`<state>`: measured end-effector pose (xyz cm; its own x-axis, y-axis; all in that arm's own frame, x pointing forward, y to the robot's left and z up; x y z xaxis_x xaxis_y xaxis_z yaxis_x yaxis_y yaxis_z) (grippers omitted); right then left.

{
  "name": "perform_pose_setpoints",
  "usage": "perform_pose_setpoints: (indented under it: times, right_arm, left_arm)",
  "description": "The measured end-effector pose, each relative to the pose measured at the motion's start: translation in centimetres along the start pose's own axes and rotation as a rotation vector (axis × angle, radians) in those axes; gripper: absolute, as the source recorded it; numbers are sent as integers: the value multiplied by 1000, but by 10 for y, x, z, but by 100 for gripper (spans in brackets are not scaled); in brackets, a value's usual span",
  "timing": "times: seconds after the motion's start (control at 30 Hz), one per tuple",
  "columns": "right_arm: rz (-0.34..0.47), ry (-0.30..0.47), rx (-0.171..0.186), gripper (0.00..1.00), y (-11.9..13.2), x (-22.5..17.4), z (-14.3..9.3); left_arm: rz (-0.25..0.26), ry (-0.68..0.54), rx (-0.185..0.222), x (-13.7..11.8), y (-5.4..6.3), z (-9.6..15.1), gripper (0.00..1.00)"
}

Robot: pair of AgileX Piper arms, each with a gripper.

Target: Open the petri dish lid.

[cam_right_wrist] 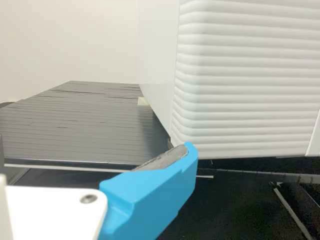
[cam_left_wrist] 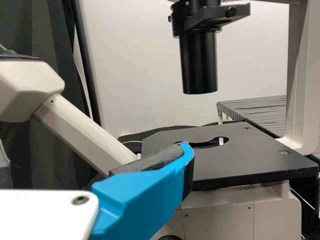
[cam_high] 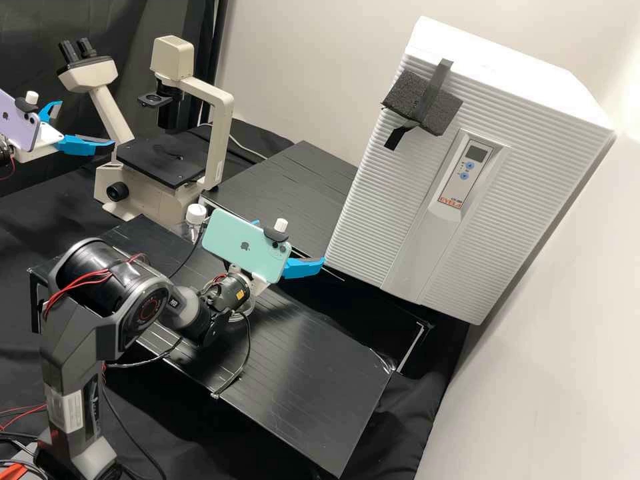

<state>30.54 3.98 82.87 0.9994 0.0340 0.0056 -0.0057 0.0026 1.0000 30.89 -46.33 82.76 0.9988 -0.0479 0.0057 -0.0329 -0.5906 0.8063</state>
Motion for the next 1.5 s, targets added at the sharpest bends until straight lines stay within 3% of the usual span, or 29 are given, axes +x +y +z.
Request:
perform_pose_setpoints:
  times: [0.33,0.4,0.67,0.77,1.03,1.3,1.5]
  right_arm:
    - [2,6,-1,100,-1,-6,1]
    - [-1,17,-11,100,-2,-17,2]
    - [60,107,2,100,-3,-68,2]
    - [40,107,-2,100,-8,-86,4]
    - [-27,142,-38,100,-20,-128,4]
    - [-18,232,-88,100,-15,-139,-6]
    - [-26,243,-82,100,-17,-139,-8]
  left_arm:
    - [0,0,0,0,0,0,100]
    - [0,0,0,0,0,0,100]
    - [0,0,0,0,0,0,100]
    - [0,0,0,0,0,0,100]
    - [0,0,0,0,0,0,100]
    - [0,0,0,0,0,0,100]
    - [0,0,0,0,0,0,100]
